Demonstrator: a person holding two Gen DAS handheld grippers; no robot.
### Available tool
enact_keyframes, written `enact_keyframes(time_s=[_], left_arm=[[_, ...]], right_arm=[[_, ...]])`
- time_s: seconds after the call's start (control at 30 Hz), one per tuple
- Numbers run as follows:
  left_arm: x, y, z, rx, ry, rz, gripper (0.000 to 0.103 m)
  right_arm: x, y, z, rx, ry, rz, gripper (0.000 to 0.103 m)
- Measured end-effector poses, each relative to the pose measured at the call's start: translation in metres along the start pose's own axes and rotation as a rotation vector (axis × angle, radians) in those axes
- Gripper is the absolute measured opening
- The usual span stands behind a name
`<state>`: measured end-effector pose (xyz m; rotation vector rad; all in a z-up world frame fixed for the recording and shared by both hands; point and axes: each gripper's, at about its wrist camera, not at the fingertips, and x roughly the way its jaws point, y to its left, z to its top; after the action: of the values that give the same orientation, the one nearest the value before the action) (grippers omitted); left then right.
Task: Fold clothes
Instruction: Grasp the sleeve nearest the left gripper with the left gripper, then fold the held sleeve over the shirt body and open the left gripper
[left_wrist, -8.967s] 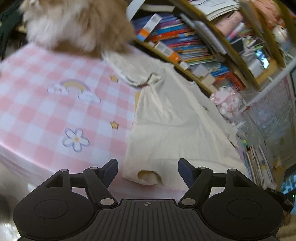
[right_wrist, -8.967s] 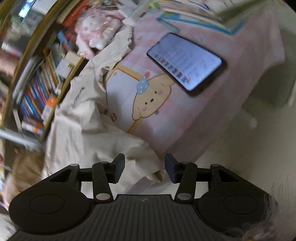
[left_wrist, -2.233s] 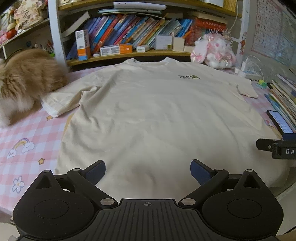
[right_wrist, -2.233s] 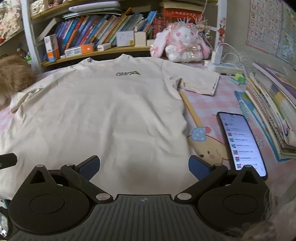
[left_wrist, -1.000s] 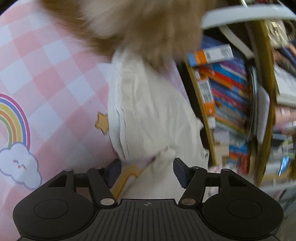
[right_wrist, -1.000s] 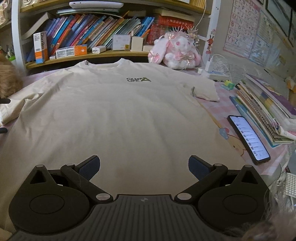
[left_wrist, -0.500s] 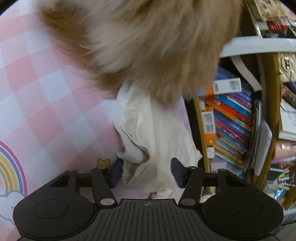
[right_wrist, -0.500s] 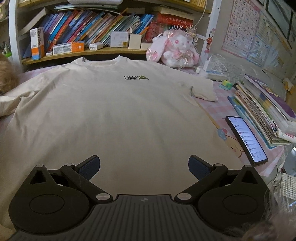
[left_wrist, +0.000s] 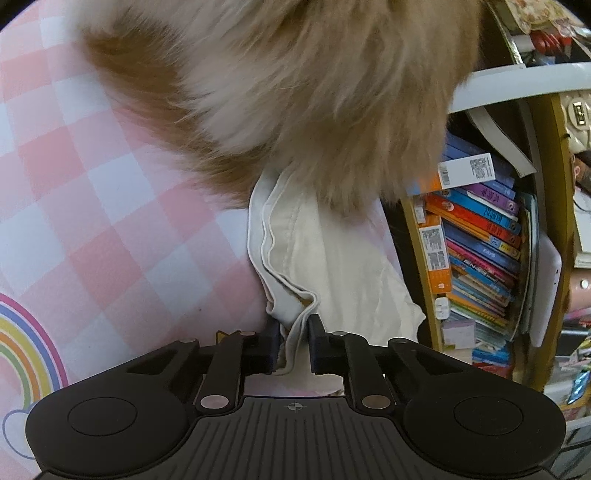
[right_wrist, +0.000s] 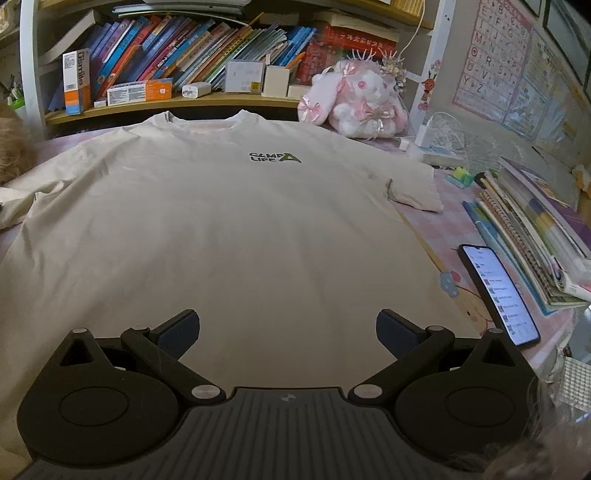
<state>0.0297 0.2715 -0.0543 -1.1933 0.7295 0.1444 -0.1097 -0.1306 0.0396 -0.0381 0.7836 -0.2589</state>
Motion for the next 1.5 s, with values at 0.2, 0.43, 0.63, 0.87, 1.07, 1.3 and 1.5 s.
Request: enact_keyframes(time_s=[0.2,0.43,0.63,0.87,1.07,1.3,1.5], left_arm=[[-0.003,-0.013,-0.012,0.019,-0.082,0.064,0.013],[-0.007,-0.045,-0.027,0.063,-0.17,0.183,0.012],[-0.011,-0.081,-0.039,0.173,-0.236,0.255,0.012],[0.002,-0.143,-0.057,0.463,-0.248,0.321,0.011],[0.041,-0.219,-0.132,1.066,-0.159,0.372,0.011],[0.115,-0.206,-0.24,1.594,0.182,0.489,0.023],[0.08,-0.215,-0.188,1.25,0.125,0.304,0.071]], right_arm=[[0.023,-0.021,0.011,-0.025,-0.005,0.063,0.103],[0.053,-0.055,0.026,-0.11,-0.02,0.116,0.103],[0.08,-0.082,0.03,-0.14,0.018,0.216,0.103],[0.101,-0.099,0.028,-0.181,0.068,0.321,0.103],[0.106,-0.11,0.027,-0.194,0.061,0.388,0.103],[0.108,-0.114,0.026,-0.22,0.042,0.423,0.103],[0.108,-0.118,0.023,-0.23,0.023,0.44,0.103]])
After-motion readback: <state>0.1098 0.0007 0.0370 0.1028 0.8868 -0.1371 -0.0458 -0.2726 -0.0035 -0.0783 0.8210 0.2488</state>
